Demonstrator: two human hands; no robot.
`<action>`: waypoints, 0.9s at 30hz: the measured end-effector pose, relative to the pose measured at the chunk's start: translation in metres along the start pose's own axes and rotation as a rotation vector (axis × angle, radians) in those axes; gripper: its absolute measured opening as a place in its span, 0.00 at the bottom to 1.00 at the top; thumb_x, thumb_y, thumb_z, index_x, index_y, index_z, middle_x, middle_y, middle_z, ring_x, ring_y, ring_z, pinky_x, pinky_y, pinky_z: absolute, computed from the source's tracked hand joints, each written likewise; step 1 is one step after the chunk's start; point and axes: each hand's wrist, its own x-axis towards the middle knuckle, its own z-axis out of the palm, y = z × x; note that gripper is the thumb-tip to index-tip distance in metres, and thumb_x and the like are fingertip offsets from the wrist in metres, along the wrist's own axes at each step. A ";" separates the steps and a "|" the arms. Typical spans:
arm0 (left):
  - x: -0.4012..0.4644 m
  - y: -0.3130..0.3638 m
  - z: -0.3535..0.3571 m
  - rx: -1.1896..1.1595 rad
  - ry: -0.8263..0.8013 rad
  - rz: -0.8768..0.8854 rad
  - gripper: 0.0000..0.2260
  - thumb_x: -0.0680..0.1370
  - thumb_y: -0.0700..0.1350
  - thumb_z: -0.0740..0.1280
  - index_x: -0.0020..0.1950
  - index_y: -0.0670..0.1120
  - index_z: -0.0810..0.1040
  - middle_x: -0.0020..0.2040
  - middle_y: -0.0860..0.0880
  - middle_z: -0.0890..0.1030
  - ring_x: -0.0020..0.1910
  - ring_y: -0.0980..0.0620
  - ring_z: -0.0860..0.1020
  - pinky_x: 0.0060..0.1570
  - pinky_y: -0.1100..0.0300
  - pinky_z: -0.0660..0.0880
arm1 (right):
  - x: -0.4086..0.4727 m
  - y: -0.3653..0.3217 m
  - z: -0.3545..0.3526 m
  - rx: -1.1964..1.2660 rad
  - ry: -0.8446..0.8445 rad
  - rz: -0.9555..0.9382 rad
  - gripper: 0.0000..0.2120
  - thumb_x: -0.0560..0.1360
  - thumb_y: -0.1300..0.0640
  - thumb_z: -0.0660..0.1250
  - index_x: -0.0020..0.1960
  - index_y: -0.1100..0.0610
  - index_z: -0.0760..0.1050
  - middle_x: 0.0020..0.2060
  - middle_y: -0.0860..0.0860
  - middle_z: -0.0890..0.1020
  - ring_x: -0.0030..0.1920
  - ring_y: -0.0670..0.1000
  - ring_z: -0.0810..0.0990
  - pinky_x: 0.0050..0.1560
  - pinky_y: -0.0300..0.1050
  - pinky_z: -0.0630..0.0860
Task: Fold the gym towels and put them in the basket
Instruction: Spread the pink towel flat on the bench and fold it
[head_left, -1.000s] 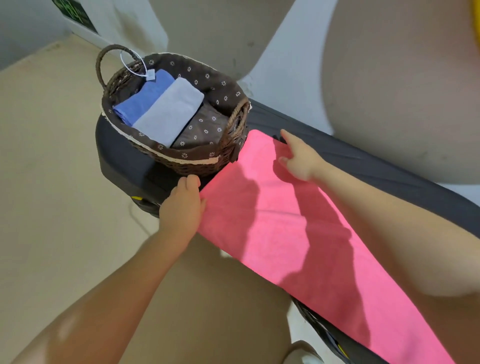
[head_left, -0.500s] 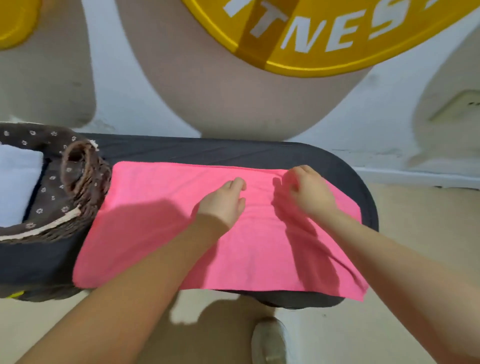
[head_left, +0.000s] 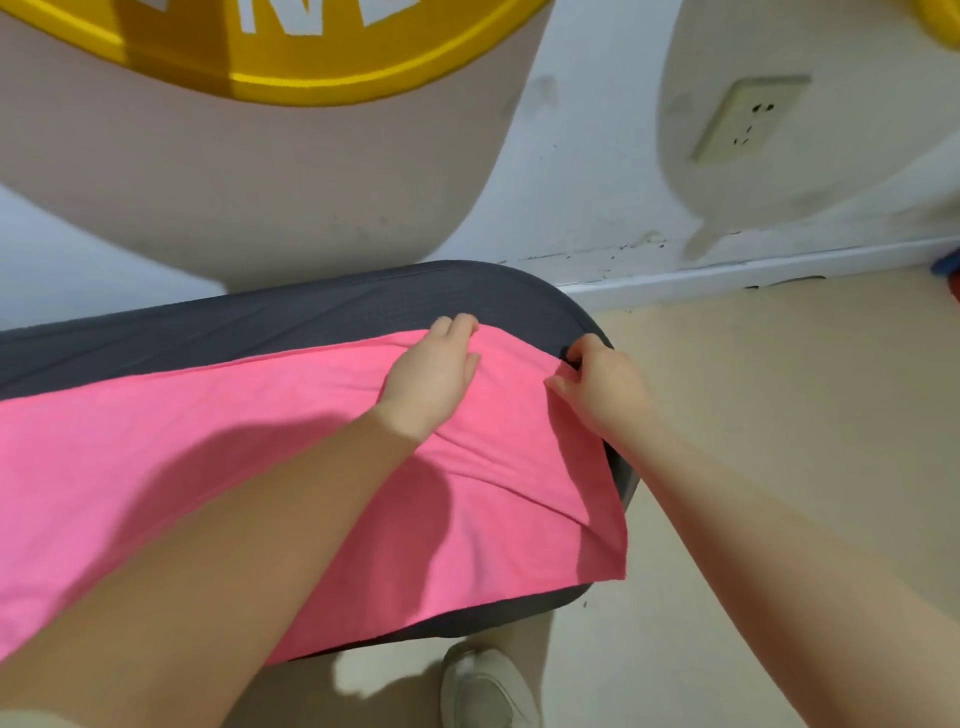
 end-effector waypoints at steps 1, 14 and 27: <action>0.003 -0.001 0.001 0.011 -0.001 0.001 0.17 0.79 0.44 0.58 0.67 0.42 0.66 0.60 0.40 0.72 0.55 0.39 0.75 0.50 0.47 0.73 | 0.002 -0.004 0.000 0.002 0.005 -0.028 0.08 0.75 0.52 0.64 0.45 0.57 0.71 0.42 0.56 0.80 0.47 0.59 0.77 0.41 0.47 0.71; 0.035 0.035 -0.032 0.010 -0.283 0.591 0.11 0.70 0.37 0.62 0.51 0.47 0.74 0.46 0.50 0.77 0.49 0.49 0.73 0.54 0.51 0.71 | -0.019 -0.007 -0.007 0.606 0.014 -0.307 0.13 0.71 0.72 0.62 0.41 0.54 0.69 0.40 0.40 0.78 0.42 0.36 0.77 0.48 0.34 0.72; 0.056 0.053 -0.061 0.725 -0.349 0.666 0.09 0.77 0.47 0.59 0.51 0.47 0.77 0.50 0.49 0.80 0.59 0.49 0.70 0.66 0.53 0.56 | -0.057 0.005 -0.013 0.282 -0.106 0.051 0.20 0.72 0.56 0.68 0.62 0.56 0.69 0.42 0.47 0.74 0.45 0.51 0.74 0.44 0.42 0.68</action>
